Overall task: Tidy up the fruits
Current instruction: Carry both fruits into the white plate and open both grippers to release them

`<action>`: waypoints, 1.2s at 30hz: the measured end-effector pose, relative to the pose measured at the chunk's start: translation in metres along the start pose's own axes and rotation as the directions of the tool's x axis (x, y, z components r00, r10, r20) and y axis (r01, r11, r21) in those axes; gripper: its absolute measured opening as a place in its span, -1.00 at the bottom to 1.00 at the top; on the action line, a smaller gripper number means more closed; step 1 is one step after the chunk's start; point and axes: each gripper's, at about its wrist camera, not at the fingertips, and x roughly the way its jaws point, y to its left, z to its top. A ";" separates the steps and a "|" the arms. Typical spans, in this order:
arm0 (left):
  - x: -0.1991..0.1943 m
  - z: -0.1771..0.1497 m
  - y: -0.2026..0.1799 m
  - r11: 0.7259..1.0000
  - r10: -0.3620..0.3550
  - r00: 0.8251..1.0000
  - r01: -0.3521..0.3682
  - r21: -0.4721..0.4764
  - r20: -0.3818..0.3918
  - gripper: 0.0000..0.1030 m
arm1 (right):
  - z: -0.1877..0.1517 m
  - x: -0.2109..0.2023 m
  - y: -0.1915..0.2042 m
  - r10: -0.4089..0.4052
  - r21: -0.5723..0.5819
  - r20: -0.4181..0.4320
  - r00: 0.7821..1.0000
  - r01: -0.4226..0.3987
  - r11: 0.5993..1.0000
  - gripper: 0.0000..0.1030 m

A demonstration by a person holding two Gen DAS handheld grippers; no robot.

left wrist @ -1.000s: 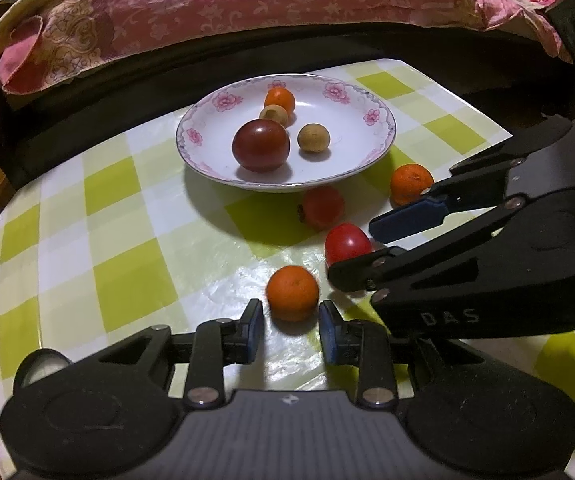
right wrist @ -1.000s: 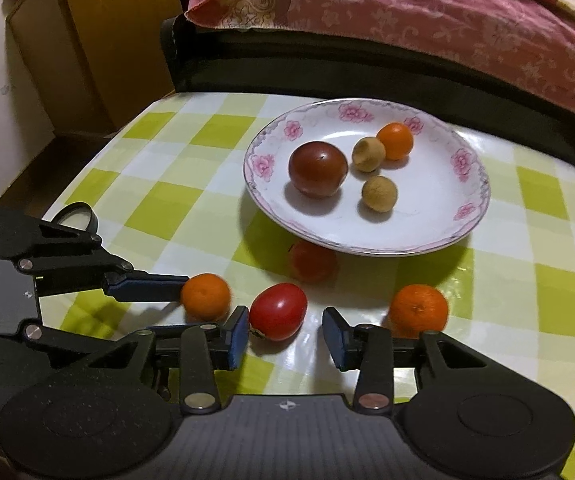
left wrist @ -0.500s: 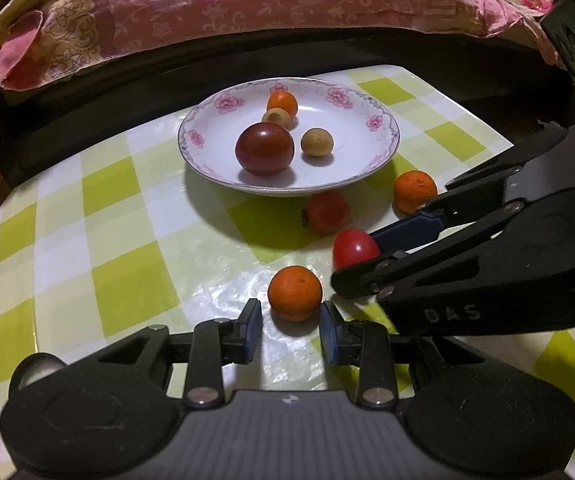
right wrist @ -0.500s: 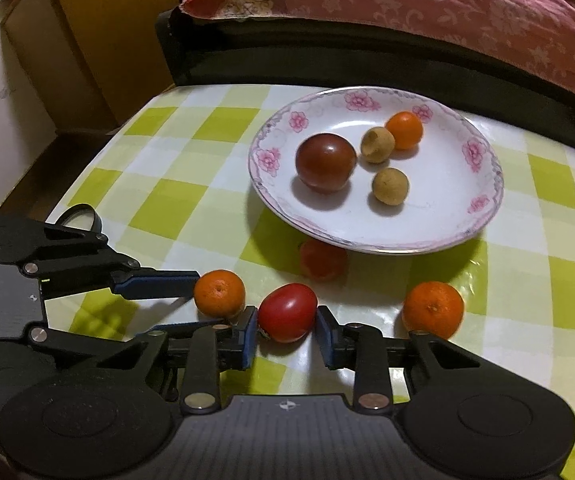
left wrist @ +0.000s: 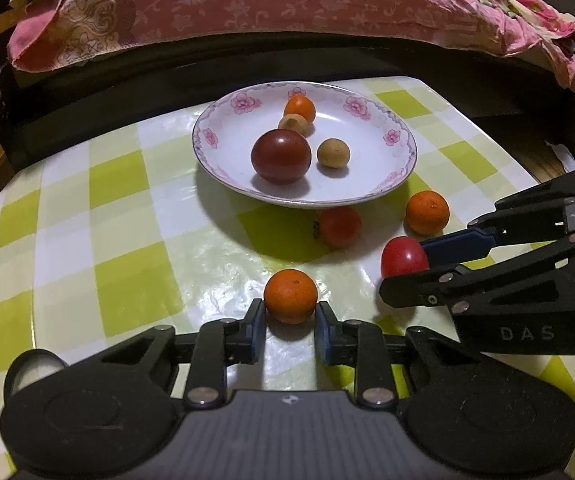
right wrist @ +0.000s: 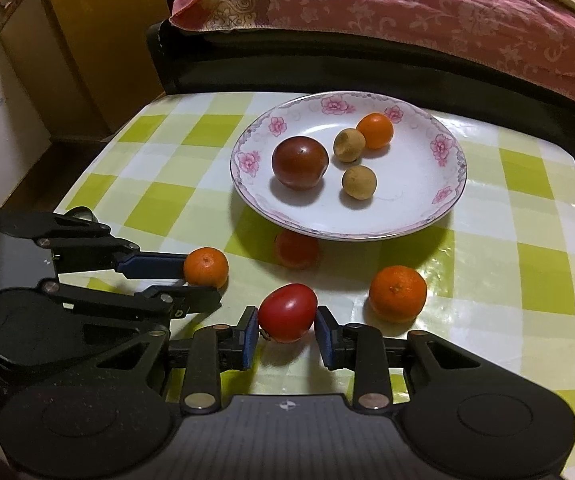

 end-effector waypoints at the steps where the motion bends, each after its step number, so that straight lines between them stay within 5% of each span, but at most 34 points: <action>1: 0.000 0.000 0.001 1.000 0.001 1.000 -0.001 -0.001 0.002 -0.31 | 0.000 -0.001 -0.001 -0.003 0.002 0.002 1.000 0.003 1.000 -0.50; 20: -0.011 0.043 0.005 0.999 0.009 0.995 -0.005 -0.035 0.103 -0.31 | 0.026 -0.015 -0.012 -0.052 0.040 0.110 0.993 0.047 0.998 -0.50; 36: 0.009 0.059 0.004 0.999 0.042 0.994 -0.039 -0.033 0.104 -0.33 | 0.039 0.005 -0.026 -0.112 0.066 0.119 0.987 0.105 0.992 -0.48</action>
